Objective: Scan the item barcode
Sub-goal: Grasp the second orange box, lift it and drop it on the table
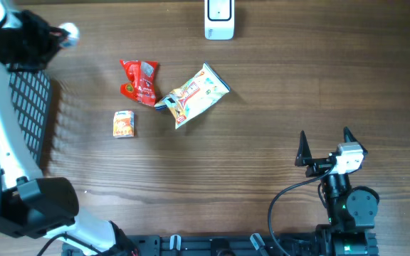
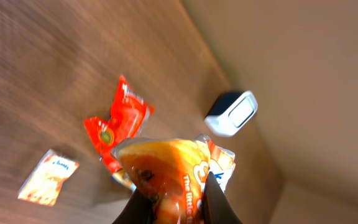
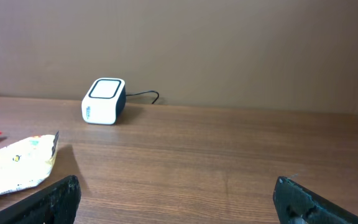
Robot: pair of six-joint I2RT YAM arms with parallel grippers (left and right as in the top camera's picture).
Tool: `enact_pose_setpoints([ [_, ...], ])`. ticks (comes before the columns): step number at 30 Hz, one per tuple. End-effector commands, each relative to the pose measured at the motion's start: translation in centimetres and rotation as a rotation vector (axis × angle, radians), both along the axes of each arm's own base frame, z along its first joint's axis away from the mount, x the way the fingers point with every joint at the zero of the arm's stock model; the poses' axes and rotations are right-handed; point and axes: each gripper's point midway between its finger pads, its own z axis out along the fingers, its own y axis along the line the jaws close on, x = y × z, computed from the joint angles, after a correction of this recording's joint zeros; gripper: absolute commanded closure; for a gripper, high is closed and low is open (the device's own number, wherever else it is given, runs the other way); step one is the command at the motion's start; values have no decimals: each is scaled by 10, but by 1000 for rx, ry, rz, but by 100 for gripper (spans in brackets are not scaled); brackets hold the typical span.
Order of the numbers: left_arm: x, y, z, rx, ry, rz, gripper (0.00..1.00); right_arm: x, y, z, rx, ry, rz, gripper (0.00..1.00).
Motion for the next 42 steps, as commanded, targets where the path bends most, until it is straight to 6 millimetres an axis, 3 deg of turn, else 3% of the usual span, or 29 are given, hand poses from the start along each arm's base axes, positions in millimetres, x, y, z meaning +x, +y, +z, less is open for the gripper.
enact_pose_setpoints([
  [1, -8, -8, -22, 193, 101, -40, 92, 0, -1, 1, 8, -7, -10, 0],
  [4, -21, -14, -54, 294, 257, -55, 91, 0, -1, 1, 8, -7, -10, 0],
  [10, -38, -56, -135, 276, 456, -187, 77, 0, -1, 1, 8, -7, -10, 0],
  [13, -46, -79, -173, 248, 517, -252, 77, 0, -1, 1, 8, -7, -10, 0],
  [16, -53, -93, -199, 250, 544, -293, 77, 0, -1, 1, 8, -7, -10, 0],
  [18, -54, -100, -210, 255, 544, -311, 71, 0, -1, 1, 8, -7, -10, 0],
  [19, -54, -103, -215, 258, 538, -320, 61, 0, -1, 1, 8, -7, -10, 0],
  [20, -53, -107, -219, 262, 529, -328, 41, 0, -1, 1, 8, -7, -10, 0],
  [21, -52, -110, -220, 264, 521, -333, 14, 0, -1, 1, 8, -7, -10, 0],
  [23, -48, -112, -220, 269, 503, -337, 0, 0, -1, 1, 8, -7, -10, 0],
  [26, -38, -107, -211, 268, 470, -318, 0, 0, -1, 1, 8, -7, -10, 0],
  [30, -27, -89, -180, 264, 425, -268, 0, 0, -1, 1, 8, -7, -10, 0],
  [34, -17, -64, -124, 265, 344, -194, 0, 0, -1, 1, 8, -7, -10, 0],
  [36, -13, -45, -83, 273, 265, -135, 0, 0, -1, 1, 8, -7, -10, 0],
  [39, -13, -18, -37, 290, 154, -53, 0, 0, -1, 1, 8, -7, -10, 0],
  [42, -21, 14, -6, 313, 82, 42, 0, 0, -1, 1, 8, -7, -10, 0],
])
